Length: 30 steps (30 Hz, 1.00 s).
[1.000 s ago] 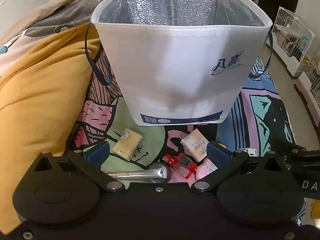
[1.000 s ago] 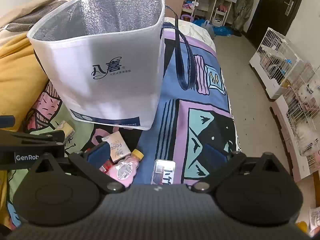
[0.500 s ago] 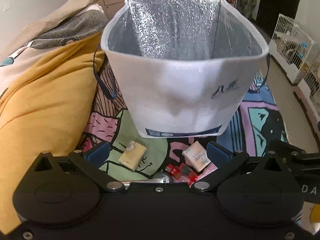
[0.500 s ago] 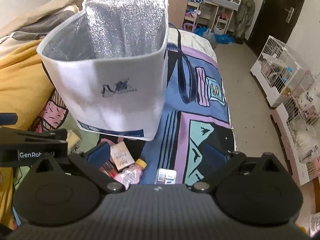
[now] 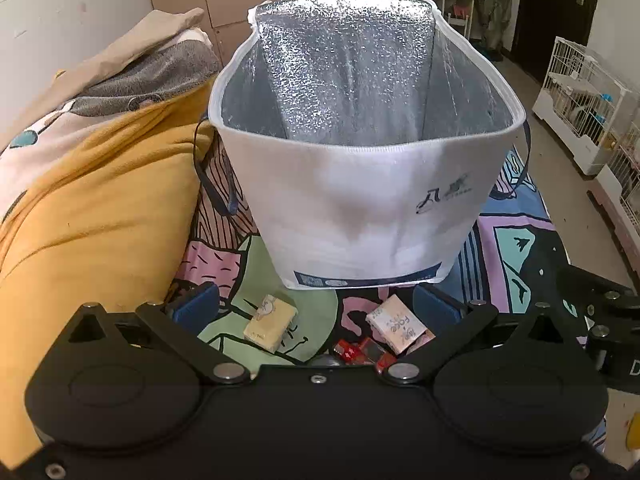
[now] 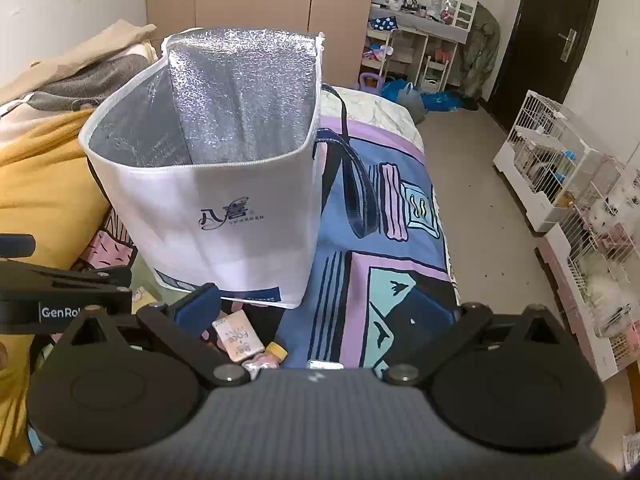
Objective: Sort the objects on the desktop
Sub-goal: 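Move both tools from the white bag down toward the toiletries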
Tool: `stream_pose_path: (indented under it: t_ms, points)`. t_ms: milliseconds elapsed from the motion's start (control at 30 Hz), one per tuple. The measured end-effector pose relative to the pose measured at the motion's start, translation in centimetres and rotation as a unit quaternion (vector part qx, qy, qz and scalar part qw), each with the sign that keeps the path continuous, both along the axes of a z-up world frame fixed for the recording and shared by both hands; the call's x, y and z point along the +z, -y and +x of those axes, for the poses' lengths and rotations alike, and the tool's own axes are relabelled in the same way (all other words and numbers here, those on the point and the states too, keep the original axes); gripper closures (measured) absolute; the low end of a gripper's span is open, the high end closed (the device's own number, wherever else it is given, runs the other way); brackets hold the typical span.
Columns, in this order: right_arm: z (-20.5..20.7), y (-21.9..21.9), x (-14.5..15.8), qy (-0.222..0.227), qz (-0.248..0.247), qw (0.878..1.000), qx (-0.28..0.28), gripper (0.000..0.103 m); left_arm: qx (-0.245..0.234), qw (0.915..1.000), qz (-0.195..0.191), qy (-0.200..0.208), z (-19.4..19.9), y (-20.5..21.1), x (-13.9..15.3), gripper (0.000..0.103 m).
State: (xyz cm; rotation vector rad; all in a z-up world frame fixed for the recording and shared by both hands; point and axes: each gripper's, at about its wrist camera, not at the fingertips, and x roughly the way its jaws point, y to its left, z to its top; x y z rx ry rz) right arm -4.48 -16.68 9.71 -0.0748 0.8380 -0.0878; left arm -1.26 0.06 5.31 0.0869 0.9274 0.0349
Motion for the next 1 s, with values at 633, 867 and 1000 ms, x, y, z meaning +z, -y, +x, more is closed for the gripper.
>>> stream_pose_path:
  t_ms: [633, 867, 1000]
  points:
    - [-4.2, -0.2, -1.3, 0.015, 0.032, 0.999, 0.003, 0.0, -0.004, 0.9998, -0.002, 0.017, -5.0, -1.0, -1.9, 0.0]
    - [-5.4, -0.6, -3.5, 0.011, 0.047, 0.999, 0.004, 0.0, -0.004, 0.9999, -0.006, 0.011, -6.5, -1.7, -4.5, 0.0]
    - [-5.7, -1.2, -4.9, 0.005, 0.05, 0.999, 0.01, 0.0, 0.0, 0.9999, -0.012, 0.006, -6.7, -2.3, -5.9, 0.0]
